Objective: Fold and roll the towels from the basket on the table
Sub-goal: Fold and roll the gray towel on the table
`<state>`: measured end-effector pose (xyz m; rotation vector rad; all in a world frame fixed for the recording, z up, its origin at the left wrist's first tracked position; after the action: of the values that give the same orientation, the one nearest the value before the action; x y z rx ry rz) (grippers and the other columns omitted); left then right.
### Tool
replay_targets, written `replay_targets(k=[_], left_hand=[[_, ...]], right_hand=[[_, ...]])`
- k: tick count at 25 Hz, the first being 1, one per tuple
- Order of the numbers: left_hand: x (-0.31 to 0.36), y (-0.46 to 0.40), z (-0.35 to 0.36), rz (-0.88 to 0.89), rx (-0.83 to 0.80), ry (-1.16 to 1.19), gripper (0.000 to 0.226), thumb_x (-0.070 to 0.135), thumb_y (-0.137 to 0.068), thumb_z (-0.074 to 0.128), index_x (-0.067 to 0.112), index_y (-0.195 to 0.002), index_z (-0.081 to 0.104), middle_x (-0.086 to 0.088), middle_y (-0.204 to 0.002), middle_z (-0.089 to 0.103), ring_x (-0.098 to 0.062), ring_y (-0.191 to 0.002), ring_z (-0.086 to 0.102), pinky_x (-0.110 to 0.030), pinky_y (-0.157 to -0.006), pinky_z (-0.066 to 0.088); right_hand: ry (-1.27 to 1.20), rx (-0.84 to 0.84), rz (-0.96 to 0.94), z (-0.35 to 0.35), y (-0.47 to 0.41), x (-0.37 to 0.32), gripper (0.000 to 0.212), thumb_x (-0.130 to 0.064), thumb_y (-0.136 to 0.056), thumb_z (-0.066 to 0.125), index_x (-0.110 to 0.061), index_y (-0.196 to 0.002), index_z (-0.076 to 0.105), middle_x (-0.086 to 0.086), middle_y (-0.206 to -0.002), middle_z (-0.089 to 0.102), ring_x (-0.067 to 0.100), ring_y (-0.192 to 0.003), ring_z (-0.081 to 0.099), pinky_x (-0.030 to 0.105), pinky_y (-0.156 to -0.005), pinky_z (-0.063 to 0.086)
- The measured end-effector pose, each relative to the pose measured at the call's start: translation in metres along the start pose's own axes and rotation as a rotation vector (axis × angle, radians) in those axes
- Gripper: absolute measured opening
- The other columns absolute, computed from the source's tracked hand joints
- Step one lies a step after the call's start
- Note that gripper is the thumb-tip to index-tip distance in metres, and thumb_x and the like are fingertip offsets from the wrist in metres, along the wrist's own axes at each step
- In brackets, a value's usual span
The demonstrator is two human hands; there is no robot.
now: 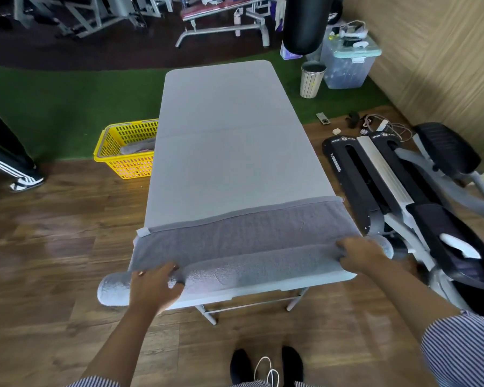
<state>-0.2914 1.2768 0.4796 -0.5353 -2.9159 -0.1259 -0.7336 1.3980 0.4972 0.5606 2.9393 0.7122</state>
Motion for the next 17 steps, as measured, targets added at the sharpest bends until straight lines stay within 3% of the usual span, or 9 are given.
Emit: replay_targets(k=[2, 4, 7, 9, 13, 17], left_hand=[[0.0, -0.003, -0.004, -0.039, 0.086, 0.007, 0.029, 0.04, -0.07, 0.058, 0.022, -0.091, 0.065, 0.01, -0.08, 0.068, -0.019, -0.075, 0.065, -0.042, -0.079, 0.046], [0.002, -0.003, -0.002, -0.11, 0.097, 0.041, 0.028, 0.035, -0.076, 0.065, 0.021, -0.1, 0.064, 0.006, -0.091, 0.067, -0.021, -0.087, 0.064, -0.047, -0.091, 0.041], [0.003, 0.004, 0.007, -0.121, -0.017, 0.041, 0.041, 0.041, -0.073, 0.071, 0.026, -0.111, 0.062, 0.008, -0.101, 0.067, -0.017, -0.1, 0.061, -0.048, -0.106, 0.029], [0.001, 0.008, 0.013, -0.092, -0.047, -0.001, 0.06, 0.039, -0.061, 0.08, 0.024, -0.117, 0.061, 0.006, -0.107, 0.066, -0.019, -0.106, 0.06, -0.05, -0.111, 0.023], [0.004, 0.017, 0.02, -0.065, 0.025, -0.018, 0.079, 0.008, -0.042, 0.088, 0.011, -0.117, 0.063, -0.002, -0.098, 0.07, -0.027, -0.098, 0.066, -0.061, -0.105, 0.032], [0.001, 0.018, 0.015, -0.031, 0.049, -0.001, 0.055, 0.011, -0.047, 0.086, 0.014, -0.099, 0.069, 0.003, -0.077, 0.07, -0.024, -0.074, 0.068, -0.053, -0.088, 0.046]], right_hand=[[-0.103, 0.2, -0.037, -0.001, -0.008, 0.003, 0.03, -0.014, -0.081, 0.053, -0.016, -0.11, 0.057, 0.004, -0.116, 0.057, 0.025, -0.107, 0.053, 0.034, -0.09, 0.041], [-0.197, 0.325, -0.054, 0.006, -0.01, 0.001, 0.034, -0.011, -0.085, 0.051, -0.011, -0.118, 0.058, 0.008, -0.124, 0.055, 0.028, -0.117, 0.048, 0.041, -0.101, 0.037], [-0.276, 0.204, -0.023, 0.019, -0.006, -0.005, 0.048, -0.012, -0.087, 0.05, -0.013, -0.134, 0.047, 0.006, -0.141, 0.044, 0.026, -0.135, 0.031, 0.051, -0.111, 0.023], [-0.218, 0.143, -0.007, 0.019, -0.002, -0.008, 0.061, -0.011, -0.084, 0.055, -0.017, -0.141, 0.036, 0.0, -0.146, 0.035, 0.021, -0.14, 0.022, 0.049, -0.113, 0.016], [-0.066, 0.189, 0.043, 0.019, -0.001, -0.009, 0.07, -0.006, -0.08, 0.056, -0.024, -0.142, 0.029, -0.005, -0.143, 0.035, 0.017, -0.136, 0.026, 0.046, -0.113, 0.023], [0.063, 0.159, 0.079, 0.012, -0.003, -0.015, 0.051, -0.02, -0.081, 0.052, -0.029, -0.13, 0.042, -0.007, -0.133, 0.044, 0.015, -0.125, 0.037, 0.042, -0.102, 0.03]])
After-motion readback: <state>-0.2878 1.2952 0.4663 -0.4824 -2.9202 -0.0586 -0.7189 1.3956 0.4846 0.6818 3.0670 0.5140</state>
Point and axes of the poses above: each hand's wrist, its own y-axis away from the middle knuckle, its own z-axis out of the palm, x = y × z, the point moved 2 cm from there along -y, towards the middle knuckle
